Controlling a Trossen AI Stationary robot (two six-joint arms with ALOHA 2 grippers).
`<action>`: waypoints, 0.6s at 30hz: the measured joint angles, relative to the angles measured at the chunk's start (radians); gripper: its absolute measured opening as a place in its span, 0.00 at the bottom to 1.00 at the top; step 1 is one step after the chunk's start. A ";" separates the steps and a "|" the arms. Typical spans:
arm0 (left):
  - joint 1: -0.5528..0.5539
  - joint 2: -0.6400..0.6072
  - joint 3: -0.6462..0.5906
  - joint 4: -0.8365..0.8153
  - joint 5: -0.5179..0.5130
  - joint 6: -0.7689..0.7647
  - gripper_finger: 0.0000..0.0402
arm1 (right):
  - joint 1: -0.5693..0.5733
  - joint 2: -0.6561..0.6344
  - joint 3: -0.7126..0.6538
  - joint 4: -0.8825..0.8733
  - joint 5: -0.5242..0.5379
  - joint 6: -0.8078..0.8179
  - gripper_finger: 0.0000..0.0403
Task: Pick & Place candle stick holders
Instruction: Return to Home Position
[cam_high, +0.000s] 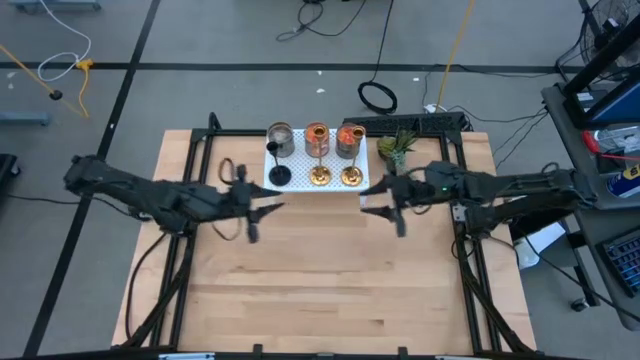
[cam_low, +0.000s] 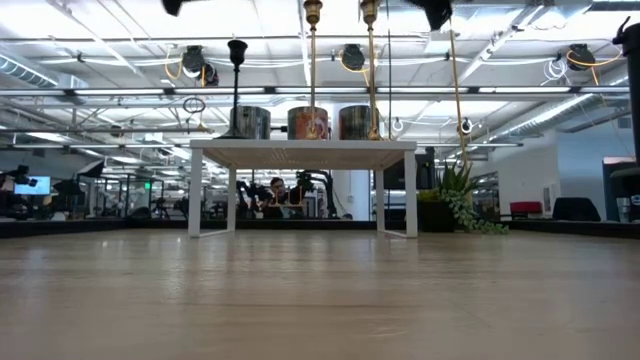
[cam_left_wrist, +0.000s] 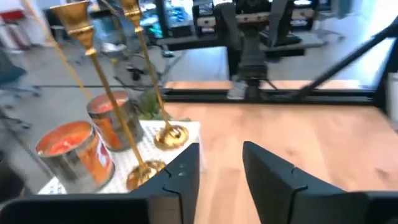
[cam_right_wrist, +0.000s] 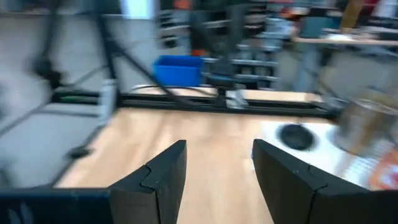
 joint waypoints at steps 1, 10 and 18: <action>-0.002 -0.040 0.000 -0.046 0.020 -0.011 0.31 | 0.001 -0.019 0.000 -0.018 -0.044 -0.007 0.45; -0.026 -0.291 -0.107 -0.114 0.033 0.041 0.21 | 0.000 -0.223 -0.226 0.094 -0.160 -0.020 0.45; -0.025 -0.450 -0.343 0.035 0.054 0.094 0.20 | 0.000 -0.402 -0.472 0.266 -0.160 0.029 0.45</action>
